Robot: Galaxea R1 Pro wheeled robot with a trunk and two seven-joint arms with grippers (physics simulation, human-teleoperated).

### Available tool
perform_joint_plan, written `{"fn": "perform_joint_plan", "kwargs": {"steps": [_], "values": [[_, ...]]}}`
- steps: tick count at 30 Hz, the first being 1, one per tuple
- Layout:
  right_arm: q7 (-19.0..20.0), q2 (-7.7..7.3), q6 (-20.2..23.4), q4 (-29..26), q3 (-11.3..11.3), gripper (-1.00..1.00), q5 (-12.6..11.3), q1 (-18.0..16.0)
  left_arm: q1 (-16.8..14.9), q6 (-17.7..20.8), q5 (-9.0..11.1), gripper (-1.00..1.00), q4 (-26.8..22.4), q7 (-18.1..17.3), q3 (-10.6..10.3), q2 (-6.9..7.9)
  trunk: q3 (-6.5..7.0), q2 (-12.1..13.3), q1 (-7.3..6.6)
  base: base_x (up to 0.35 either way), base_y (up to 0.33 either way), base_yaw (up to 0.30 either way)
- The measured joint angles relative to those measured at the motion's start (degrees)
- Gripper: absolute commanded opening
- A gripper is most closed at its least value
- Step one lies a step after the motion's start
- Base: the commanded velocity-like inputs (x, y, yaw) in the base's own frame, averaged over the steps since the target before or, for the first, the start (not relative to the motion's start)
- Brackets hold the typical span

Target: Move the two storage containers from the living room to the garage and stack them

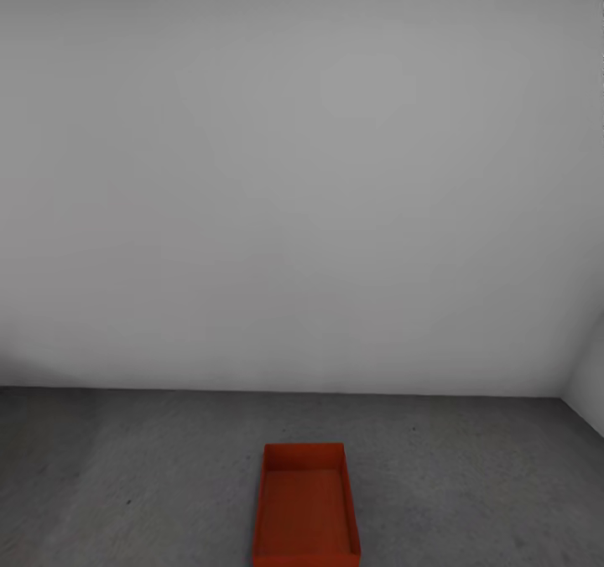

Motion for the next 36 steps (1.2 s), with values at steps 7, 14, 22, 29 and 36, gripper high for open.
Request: {"fn": "perform_joint_plan", "kwargs": {"steps": [7,14,22,29,36], "values": [[0.0,0.0,0.0,0.0,-0.01,1.0,0.0,-0.01,0.0,0.0,0.0,1.0,0.0,0.0,0.0,-0.01,0.65,0.0,0.0,0.0,0.0,0.0],[0.0,0.0,0.0,0.0,0.01,1.0,0.0,0.0,0.0,0.0,0.0,1.0,0.0,0.0,0.0,-0.01,1.29,0.0,0.0,0.0,0.0,0.0],[0.0,0.0,0.0,0.0,0.01,1.0,0.0,0.0,0.0,0.0,0.0,1.0,0.0,0.0,0.0,0.01,2.03,0.0,0.0,0.0,0.0,0.0],[0.0,0.0,0.0,-0.01,-0.06,1.0,-0.09,-0.01,0.0,0.0,0.0,1.0,0.0,0.0,0.0,0.01,2.36,0.01,0.0,0.0,0.0,0.0],[-0.01,-0.11,0.0,-0.04,-0.13,1.0,-0.58,0.0,-0.01,0.0,-0.01,1.0,0.02,0.0,0.0,0.0,2.38,0.01,0.0,0.0,0.0,-0.13]]}}
